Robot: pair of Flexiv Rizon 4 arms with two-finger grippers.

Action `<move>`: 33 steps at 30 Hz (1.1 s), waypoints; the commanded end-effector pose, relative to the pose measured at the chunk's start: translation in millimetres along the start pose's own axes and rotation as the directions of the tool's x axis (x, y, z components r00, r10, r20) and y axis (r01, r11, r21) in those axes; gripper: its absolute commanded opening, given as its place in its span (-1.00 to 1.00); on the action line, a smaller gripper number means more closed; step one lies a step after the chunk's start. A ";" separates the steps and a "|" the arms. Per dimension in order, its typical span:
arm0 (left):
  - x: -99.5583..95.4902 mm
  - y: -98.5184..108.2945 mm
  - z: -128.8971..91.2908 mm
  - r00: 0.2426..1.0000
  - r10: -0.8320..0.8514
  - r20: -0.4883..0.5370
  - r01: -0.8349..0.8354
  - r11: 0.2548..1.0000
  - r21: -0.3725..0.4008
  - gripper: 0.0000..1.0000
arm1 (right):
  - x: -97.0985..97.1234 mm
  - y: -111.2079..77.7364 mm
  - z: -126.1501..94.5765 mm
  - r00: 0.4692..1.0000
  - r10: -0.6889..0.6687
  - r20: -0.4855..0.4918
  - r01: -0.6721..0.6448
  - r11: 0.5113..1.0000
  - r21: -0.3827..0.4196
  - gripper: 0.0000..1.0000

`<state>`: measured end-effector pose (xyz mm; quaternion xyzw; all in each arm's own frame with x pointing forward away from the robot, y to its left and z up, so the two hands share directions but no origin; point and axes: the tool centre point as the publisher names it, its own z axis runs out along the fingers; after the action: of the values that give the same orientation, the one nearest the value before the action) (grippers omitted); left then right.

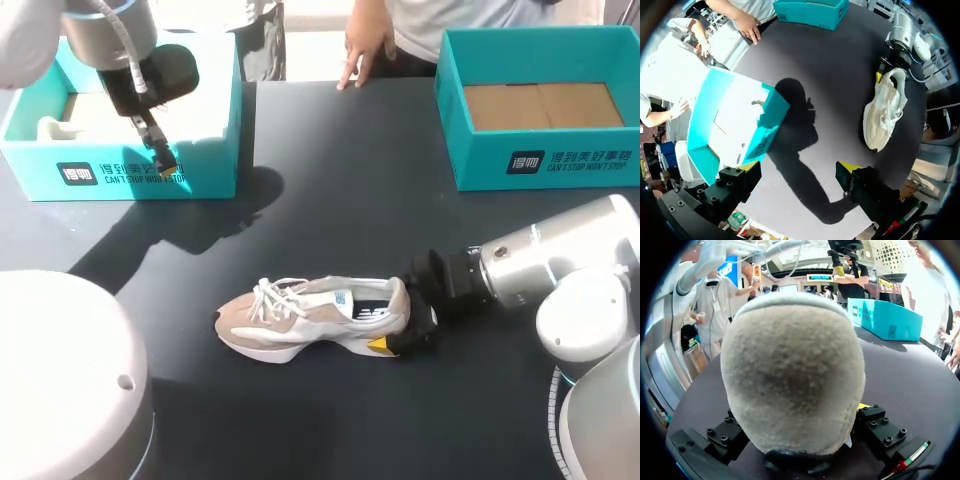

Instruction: Take the shoe out of the shoebox, open the shoe tongue, remove and reinsert the insole, then place the shoe into the shoebox

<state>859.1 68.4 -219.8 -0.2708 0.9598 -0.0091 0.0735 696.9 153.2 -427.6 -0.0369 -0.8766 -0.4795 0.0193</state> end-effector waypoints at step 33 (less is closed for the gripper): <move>114.9 -21.7 -22.1 0.580 -0.806 0.116 0.811 0.585 0.006 1.00 | -4.6 -2.7 6.0 1.000 0.001 0.001 -0.001 1.000 0.007 -1.00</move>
<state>771.6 2.5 -210.7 -0.6824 0.7250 -0.0178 0.0917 697.0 153.2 -427.7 -0.0369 -0.8766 -0.4795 0.0193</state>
